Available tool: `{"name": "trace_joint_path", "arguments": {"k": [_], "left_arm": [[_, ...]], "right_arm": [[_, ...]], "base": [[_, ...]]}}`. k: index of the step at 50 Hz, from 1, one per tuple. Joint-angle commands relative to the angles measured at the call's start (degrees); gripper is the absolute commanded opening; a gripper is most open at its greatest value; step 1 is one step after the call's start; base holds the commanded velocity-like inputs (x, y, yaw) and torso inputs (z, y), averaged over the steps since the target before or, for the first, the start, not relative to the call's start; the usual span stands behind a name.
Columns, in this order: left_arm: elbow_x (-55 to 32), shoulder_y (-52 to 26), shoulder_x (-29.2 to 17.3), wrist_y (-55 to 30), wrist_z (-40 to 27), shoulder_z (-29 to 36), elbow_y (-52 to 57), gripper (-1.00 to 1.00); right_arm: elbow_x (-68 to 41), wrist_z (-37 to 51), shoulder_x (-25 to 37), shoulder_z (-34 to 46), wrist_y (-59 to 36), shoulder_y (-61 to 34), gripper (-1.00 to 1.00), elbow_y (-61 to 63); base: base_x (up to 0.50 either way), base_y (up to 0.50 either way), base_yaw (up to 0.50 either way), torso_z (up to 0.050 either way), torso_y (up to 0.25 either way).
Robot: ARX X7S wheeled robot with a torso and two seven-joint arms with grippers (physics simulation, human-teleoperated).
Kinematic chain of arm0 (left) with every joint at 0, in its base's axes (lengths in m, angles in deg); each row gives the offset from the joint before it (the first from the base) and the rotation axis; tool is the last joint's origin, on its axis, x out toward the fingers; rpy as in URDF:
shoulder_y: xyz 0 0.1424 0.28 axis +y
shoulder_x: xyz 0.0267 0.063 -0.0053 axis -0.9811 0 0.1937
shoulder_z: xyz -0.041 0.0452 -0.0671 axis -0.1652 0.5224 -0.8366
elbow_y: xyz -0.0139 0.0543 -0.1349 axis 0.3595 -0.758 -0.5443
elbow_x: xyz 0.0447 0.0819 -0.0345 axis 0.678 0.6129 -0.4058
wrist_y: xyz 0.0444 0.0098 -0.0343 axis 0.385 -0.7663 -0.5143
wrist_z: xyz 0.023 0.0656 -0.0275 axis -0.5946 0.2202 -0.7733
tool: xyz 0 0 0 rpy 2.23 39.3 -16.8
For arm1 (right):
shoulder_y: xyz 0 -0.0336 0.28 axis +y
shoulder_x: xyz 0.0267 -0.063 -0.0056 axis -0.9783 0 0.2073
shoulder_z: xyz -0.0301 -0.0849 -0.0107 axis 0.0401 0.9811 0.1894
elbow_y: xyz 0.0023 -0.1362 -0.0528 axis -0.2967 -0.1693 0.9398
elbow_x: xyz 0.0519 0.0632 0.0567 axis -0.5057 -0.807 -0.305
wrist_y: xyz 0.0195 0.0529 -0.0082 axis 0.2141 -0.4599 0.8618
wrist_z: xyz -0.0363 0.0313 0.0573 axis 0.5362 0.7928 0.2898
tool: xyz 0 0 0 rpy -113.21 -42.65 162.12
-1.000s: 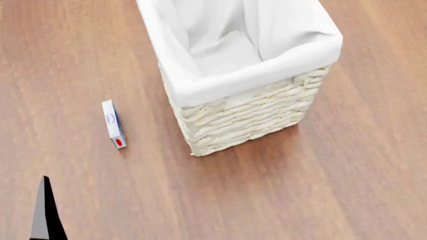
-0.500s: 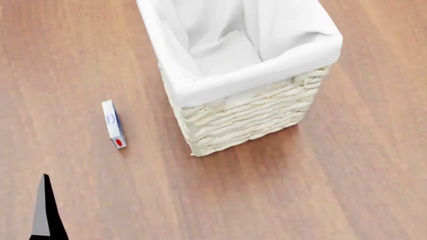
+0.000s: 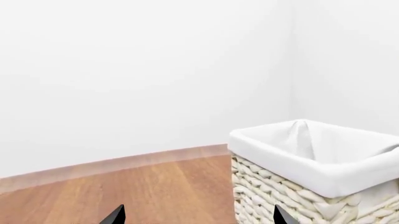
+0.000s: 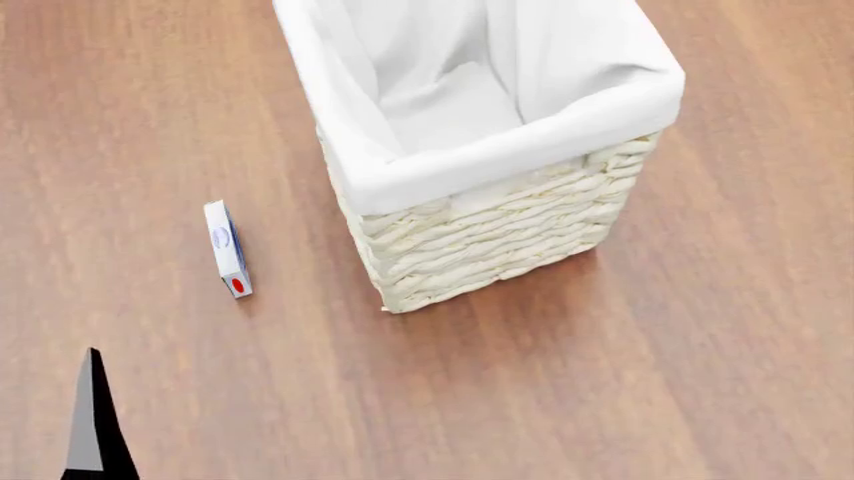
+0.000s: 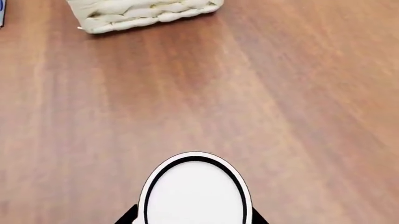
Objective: Pick up the alphabet soup and the cream cheese box, and put them in the basket.
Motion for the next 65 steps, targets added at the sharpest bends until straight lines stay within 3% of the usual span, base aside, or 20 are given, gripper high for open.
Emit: {"name": "trace_joint_path", "arguments": {"k": [1, 9, 15, 21, 22, 24, 29, 34, 38, 46, 53, 65], "left_arm": [[-0.27, 0.05, -0.13, 0.42, -0.08, 0.01, -0.49, 1.0], [-0.35, 0.34, -0.32, 0.61, -0.27, -0.04, -0.47, 1.0], [-0.22, 0.41, -0.61, 0.34, -0.36, -0.05, 0.05, 1.0], [-0.31, 0.2, -0.68, -0.1, -0.3, 0.26, 0.65, 1.0], [-0.35, 0.27, -0.66, 0.0, 0.07, 0.86, 0.95, 1.0], [0.33, 0.15, -0.6, -0.19, 0.32, 1.65, 1.45, 1.0], [-0.19, -0.35, -0.7, -0.42, 0.81, 2.1, 2.09, 1.0], [-0.23, 0.05, -1.06, -0.31, 0.99, 2.4, 2.94, 1.0], [-0.12, 0.48, -1.42, -0.25, 0.85, 2.22, 3.42, 1.0], [0.68, 0.54, -1.44, -0.94, 0.67, 2.85, 4.14, 1.0], [0.58, 0.04, -1.44, -1.54, 0.64, 2.98, 4.26, 1.0], [0.58, -0.12, -1.77, -1.8, 0.33, 2.74, 4.43, 1.0]], "right_arm": [[1.45, 3.06, 3.24, -1.63, -2.7, -1.27, -1.0, 0.8], [0.23, 6.07, 10.26, -4.63, -1.44, -2.35, -1.0, -1.32], [0.35, 10.31, 21.28, -7.92, 2.31, -3.26, -1.0, 1.17], [0.37, 8.92, 27.95, -16.26, -8.83, -14.57, -1.0, 12.11], [0.19, 7.93, 27.72, -19.9, -16.85, -19.95, -1.0, 14.67], [-0.8, 6.15, 27.08, -23.08, -22.42, -24.64, -1.0, 16.84], [-4.56, -4.95, 21.56, -33.54, -37.23, -43.28, -1.0, 20.93], [-4.46, -13.67, 15.49, -36.86, -36.21, -50.37, -1.0, 15.67], [-6.55, -21.51, 9.62, -37.79, -41.52, -58.91, -1.0, 9.88], [-6.24, -41.41, -6.56, -36.77, -45.46, -76.32, -1.0, -11.81], [-6.08, -53.58, -17.56, -34.64, -44.34, -80.47, -1.0, -32.03], [-6.13, -64.58, -30.69, -32.52, -44.23, -83.48, -1.0, -58.67]], "base": [[0.0, 0.0, 0.0, 0.0, 0.0], [0.0, 0.0, 0.0, 0.0, 0.0], [0.0, 0.0, 0.0, 0.0, 0.0], [0.0, 0.0, 0.0, 0.0, 0.0], [0.0, 0.0, 0.0, 0.0, 0.0], [0.0, 0.0, 0.0, 0.0, 0.0], [0.0, 0.0, 0.0, 0.0, 0.0], [0.0, 0.0, 0.0, 0.0, 0.0], [0.0, 0.0, 0.0, 0.0, 0.0], [0.0, 0.0, 0.0, 0.0, 0.0], [0.0, 0.0, 0.0, 0.0, 0.0], [0.0, 0.0, 0.0, 0.0, 0.0]]}}
